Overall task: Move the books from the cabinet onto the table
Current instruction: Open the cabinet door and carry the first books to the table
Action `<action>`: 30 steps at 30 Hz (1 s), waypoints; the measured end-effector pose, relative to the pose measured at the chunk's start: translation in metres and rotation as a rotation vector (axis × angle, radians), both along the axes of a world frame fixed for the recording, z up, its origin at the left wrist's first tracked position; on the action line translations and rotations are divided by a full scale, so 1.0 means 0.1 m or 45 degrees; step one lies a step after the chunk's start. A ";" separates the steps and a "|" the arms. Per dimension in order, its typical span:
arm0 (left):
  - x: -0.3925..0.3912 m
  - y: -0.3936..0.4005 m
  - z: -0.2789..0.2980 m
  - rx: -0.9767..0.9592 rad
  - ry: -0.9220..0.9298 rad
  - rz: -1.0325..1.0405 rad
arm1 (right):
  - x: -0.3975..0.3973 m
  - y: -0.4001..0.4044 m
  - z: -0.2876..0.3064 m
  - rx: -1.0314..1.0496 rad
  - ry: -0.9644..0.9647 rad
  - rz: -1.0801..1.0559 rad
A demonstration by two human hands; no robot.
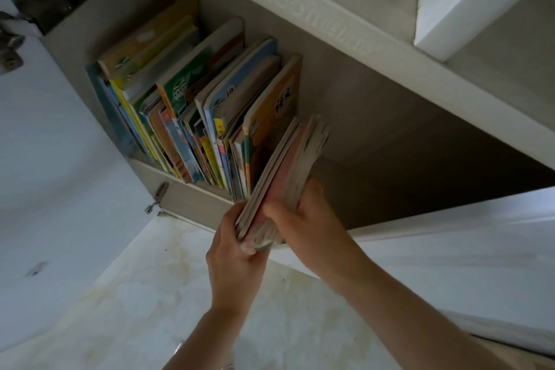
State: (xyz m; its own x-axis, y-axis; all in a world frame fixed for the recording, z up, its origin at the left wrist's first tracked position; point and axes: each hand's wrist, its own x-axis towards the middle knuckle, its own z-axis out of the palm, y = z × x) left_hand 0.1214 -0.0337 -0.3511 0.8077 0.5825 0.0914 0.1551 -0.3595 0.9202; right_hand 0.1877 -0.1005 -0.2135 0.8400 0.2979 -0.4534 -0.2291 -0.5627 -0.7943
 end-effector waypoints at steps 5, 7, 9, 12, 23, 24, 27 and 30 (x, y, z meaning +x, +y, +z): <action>-0.19 0.15 0.00 -0.114 -0.025 -0.037 | -0.16 0.09 -0.04 0.027 0.019 0.041; -0.14 0.15 0.00 -0.075 -0.001 -0.050 | -0.09 0.04 0.01 0.094 0.098 -0.028; -0.12 0.19 -0.01 -0.056 0.020 -0.066 | 0.04 -0.10 0.03 0.089 0.194 -0.061; -0.17 0.28 -0.08 -0.062 -0.030 -0.127 | 0.34 -0.30 -0.13 -0.173 0.121 -0.133; -0.31 0.62 -0.23 -0.199 -0.174 -0.183 | 0.79 -0.15 -0.61 -0.684 0.059 0.467; -0.31 0.67 -0.28 -0.218 -0.149 -0.180 | 0.79 -0.16 -0.62 -0.604 0.090 0.446; -0.32 0.79 -0.40 -0.285 -0.045 -0.196 | 0.82 -0.21 -0.73 -0.559 0.021 0.420; -0.26 0.89 -0.42 -0.302 0.026 -0.226 | 0.80 -0.22 -0.81 -0.569 -0.134 0.372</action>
